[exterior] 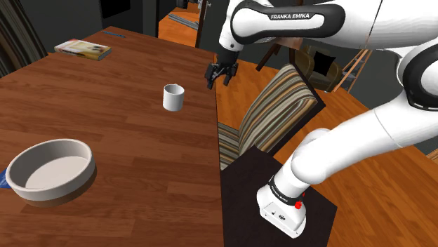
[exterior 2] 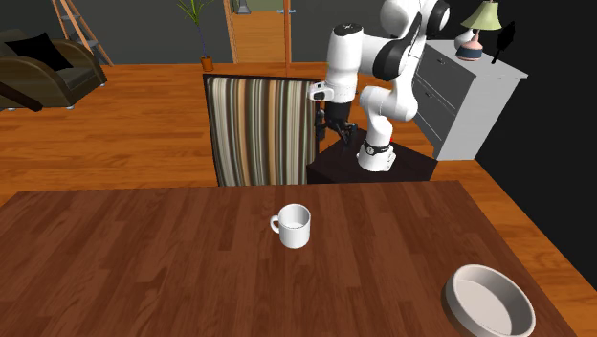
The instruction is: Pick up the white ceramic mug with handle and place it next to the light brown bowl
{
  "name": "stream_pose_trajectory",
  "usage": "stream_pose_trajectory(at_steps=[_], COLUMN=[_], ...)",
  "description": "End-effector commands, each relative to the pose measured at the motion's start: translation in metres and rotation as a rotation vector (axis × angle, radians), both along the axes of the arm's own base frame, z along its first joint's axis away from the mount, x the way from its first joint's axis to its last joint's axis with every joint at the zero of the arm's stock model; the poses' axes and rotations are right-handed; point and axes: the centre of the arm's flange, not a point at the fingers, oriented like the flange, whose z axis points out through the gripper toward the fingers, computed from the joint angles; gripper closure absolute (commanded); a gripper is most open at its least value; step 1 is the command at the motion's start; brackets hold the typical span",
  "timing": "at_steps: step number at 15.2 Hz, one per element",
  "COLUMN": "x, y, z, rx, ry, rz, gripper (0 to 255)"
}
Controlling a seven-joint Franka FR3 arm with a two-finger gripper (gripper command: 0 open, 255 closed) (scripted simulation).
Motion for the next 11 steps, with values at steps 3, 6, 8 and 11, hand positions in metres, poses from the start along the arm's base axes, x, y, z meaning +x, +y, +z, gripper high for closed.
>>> stream_pose_trajectory(at_steps=[3, 6, 8, 11], x=[0.043, 0.074, 0.095, 0.127], y=[0.017, 0.030, 0.039, 0.052], z=[-0.025, -0.044, -0.056, -0.074], rx=[-0.004, -0.008, -0.010, -0.014], ry=[-0.015, -0.025, -0.032, -0.042], rz=[-0.011, -0.019, -0.024, -0.032], gripper=[0, 0, 0, 0])
